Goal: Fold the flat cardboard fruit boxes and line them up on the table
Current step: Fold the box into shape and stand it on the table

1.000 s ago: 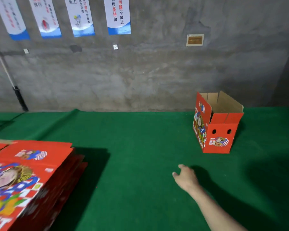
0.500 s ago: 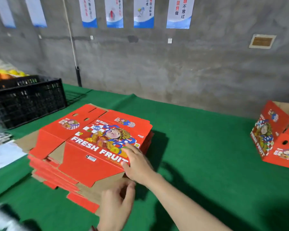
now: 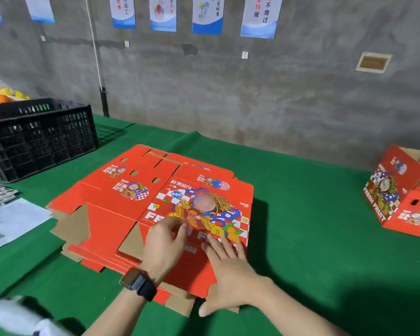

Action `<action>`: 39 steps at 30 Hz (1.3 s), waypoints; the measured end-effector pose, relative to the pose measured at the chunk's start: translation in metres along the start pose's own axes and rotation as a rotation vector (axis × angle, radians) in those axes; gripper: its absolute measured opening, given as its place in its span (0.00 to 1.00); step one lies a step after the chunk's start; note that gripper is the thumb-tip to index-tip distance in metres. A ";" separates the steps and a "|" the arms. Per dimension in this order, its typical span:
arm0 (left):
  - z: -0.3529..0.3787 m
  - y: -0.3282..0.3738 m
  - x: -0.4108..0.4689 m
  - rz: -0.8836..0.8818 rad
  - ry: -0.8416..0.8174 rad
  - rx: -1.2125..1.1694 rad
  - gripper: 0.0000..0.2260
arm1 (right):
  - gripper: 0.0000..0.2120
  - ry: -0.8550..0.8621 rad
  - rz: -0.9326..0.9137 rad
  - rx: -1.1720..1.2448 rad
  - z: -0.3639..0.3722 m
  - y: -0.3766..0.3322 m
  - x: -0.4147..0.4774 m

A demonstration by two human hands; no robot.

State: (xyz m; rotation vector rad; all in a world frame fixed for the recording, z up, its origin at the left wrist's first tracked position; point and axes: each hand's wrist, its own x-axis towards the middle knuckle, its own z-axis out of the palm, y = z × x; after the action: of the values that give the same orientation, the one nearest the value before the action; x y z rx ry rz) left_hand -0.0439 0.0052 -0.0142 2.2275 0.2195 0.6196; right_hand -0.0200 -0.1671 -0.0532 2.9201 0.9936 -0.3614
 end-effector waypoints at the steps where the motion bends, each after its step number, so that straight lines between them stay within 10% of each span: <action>1: 0.000 -0.002 0.003 0.004 -0.026 0.022 0.05 | 0.60 -0.002 0.029 -0.001 0.004 0.000 -0.009; 10: -0.008 0.020 0.023 0.139 -0.484 0.181 0.10 | 0.18 0.289 0.076 0.070 -0.030 0.024 -0.044; 22: -0.023 0.123 0.067 0.617 -0.436 0.345 0.24 | 0.07 0.548 0.402 0.044 -0.156 0.152 -0.145; 27: 0.002 0.182 0.062 0.908 -0.570 0.522 0.25 | 0.10 0.516 0.434 0.071 -0.181 0.197 -0.207; 33: 0.054 0.255 0.055 1.037 -0.293 0.666 0.15 | 0.04 0.636 0.590 0.031 -0.183 0.236 -0.249; 39: 0.101 0.295 0.048 0.863 -0.496 0.607 0.12 | 0.36 0.841 0.639 -0.126 -0.156 0.227 -0.227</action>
State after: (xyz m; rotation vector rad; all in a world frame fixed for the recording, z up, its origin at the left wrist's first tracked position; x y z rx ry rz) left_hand 0.0359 -0.2415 0.1656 2.9557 -0.9717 0.4259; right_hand -0.0248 -0.4666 0.1414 3.0355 0.0104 0.9598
